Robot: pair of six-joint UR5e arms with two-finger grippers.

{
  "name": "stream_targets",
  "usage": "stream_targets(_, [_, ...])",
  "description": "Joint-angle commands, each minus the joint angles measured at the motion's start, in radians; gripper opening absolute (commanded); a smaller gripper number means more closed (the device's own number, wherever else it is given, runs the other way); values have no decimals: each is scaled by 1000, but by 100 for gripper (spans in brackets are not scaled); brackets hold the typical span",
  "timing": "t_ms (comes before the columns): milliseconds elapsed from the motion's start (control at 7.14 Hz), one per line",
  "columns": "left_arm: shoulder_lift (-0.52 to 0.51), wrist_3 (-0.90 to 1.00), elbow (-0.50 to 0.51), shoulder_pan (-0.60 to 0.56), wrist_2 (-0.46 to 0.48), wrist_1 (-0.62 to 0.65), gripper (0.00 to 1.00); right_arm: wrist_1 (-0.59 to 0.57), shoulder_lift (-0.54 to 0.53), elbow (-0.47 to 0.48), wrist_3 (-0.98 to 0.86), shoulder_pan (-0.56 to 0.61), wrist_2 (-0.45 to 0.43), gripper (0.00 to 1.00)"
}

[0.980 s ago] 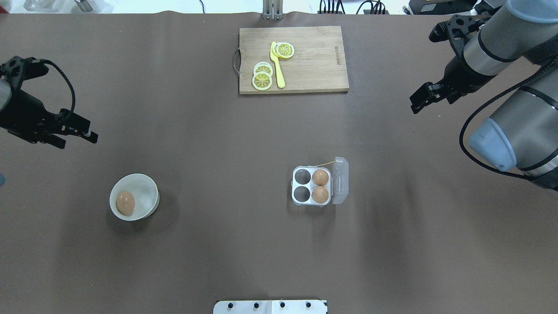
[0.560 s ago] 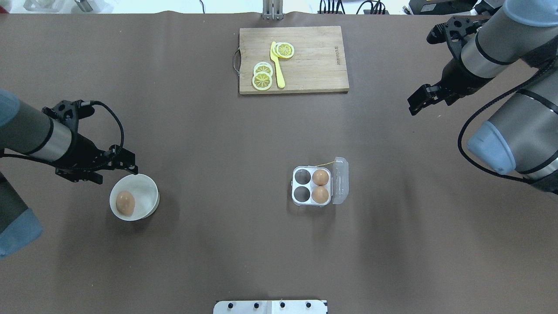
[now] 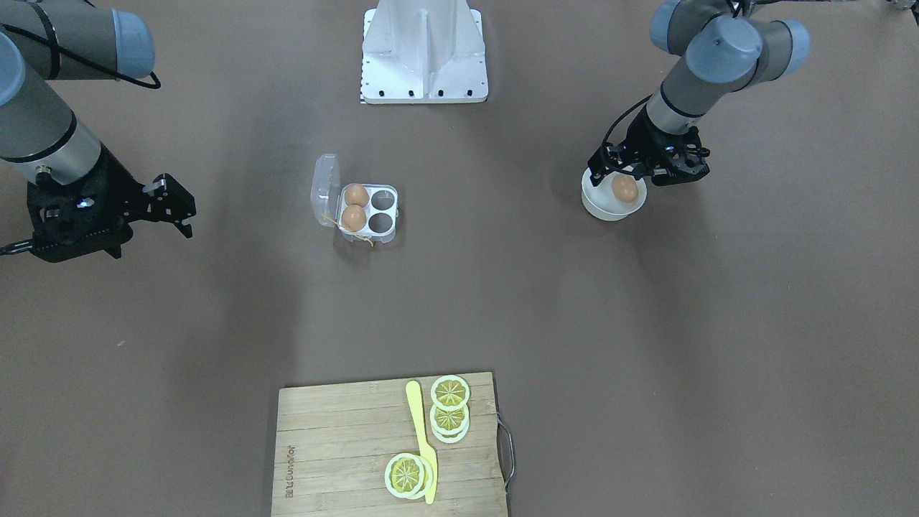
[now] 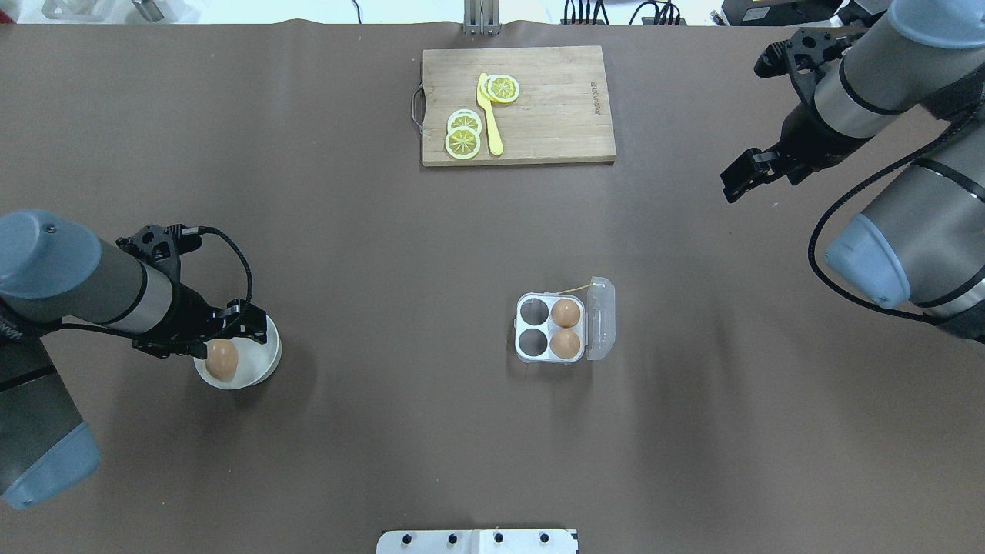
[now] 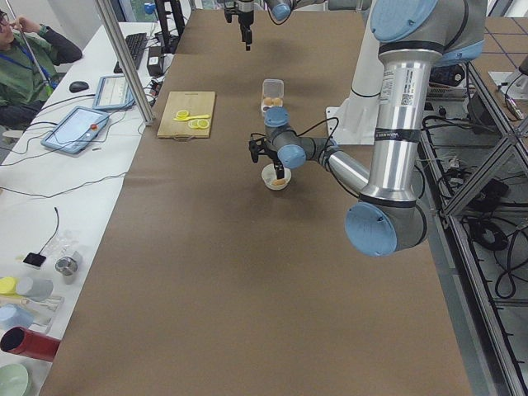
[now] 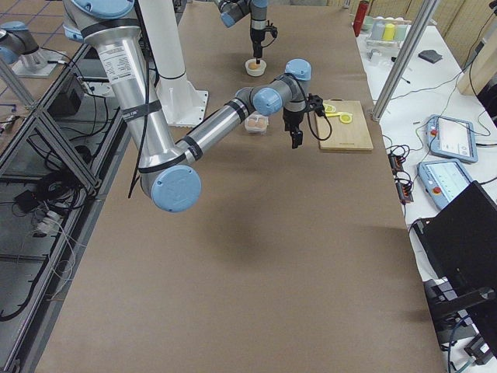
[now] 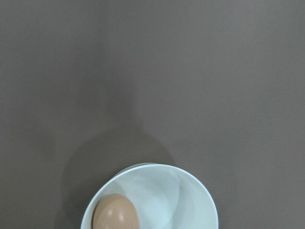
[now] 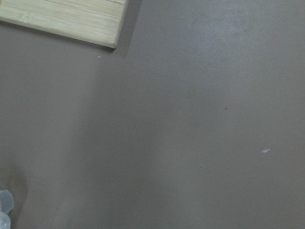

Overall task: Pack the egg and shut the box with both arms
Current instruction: 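Reach the left gripper into the white bowl while the right arm hovers, then close the left gripper around the brown egg in the bowl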

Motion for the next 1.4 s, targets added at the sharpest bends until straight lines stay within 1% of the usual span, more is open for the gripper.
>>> stream_targets(0, [3, 2, 15, 12, 8, 2, 82, 0, 1, 4, 0, 0, -1, 100])
stream_targets(700, [3, 5, 44, 35, 9, 5, 81, 0, 2, 7, 12, -2, 0, 100])
stream_targets(840, [3, 5, 52, 38, 27, 5, 78, 0, 2, 8, 12, -2, -1, 100])
stream_targets(980, [0, 5, 59, 40, 29, 5, 71, 0, 2, 8, 12, -2, -1, 100])
stream_targets(1120, [-1, 29, 59, 38, 29, 6, 59, 0, 2, 8, 12, -2, -1, 100])
stream_targets(1260, [-1, 58, 59, 37, 29, 6, 58, 0, 2, 8, 12, -3, -1, 100])
